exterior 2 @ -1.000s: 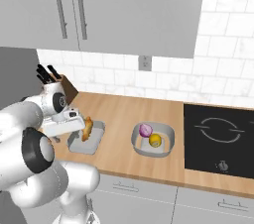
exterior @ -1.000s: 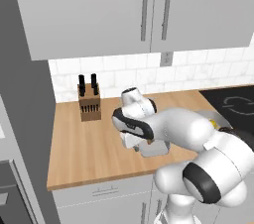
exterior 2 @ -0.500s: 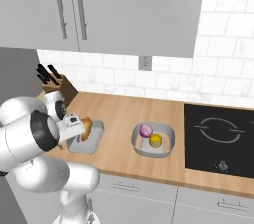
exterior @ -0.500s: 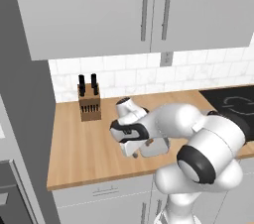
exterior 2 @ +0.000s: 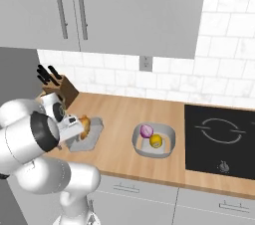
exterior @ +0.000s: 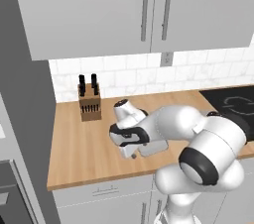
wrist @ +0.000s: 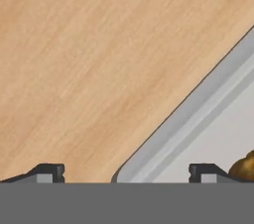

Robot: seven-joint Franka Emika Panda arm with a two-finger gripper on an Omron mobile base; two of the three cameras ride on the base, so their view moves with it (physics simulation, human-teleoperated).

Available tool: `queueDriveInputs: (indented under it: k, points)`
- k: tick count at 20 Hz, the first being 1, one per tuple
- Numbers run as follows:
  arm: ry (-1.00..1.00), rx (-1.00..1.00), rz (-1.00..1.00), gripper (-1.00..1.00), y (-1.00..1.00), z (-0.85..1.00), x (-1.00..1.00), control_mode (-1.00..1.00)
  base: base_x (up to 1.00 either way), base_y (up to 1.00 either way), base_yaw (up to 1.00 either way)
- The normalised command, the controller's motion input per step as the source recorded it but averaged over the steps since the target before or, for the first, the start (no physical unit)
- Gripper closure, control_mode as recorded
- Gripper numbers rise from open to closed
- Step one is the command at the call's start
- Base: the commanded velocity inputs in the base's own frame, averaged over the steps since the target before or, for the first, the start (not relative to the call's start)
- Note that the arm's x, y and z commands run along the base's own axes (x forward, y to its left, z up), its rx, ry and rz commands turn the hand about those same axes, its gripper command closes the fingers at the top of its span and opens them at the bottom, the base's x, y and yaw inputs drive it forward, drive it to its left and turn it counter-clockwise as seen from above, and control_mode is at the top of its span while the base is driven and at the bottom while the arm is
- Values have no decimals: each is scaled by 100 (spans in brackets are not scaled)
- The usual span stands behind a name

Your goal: Take the meat container that has the chicken drumstick and place it on the second highest rack of the freezer. Then take the vegetable container that has the lemon and onion and place it on the highest rack of the freezer.

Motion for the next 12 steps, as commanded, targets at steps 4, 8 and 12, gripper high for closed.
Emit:
queueDriveInputs:
  k: [4, 8, 12]
  points:
    - [0, 2, 0, 100, -40, -21, 0, -100, 0, 0, 0]
    - [0, 0, 0, 100, -34, -33, 0, -100, 0, 0, 0]
    - [0, 0, 0, 100, -22, -37, -2, -100, 0, 0, 0]
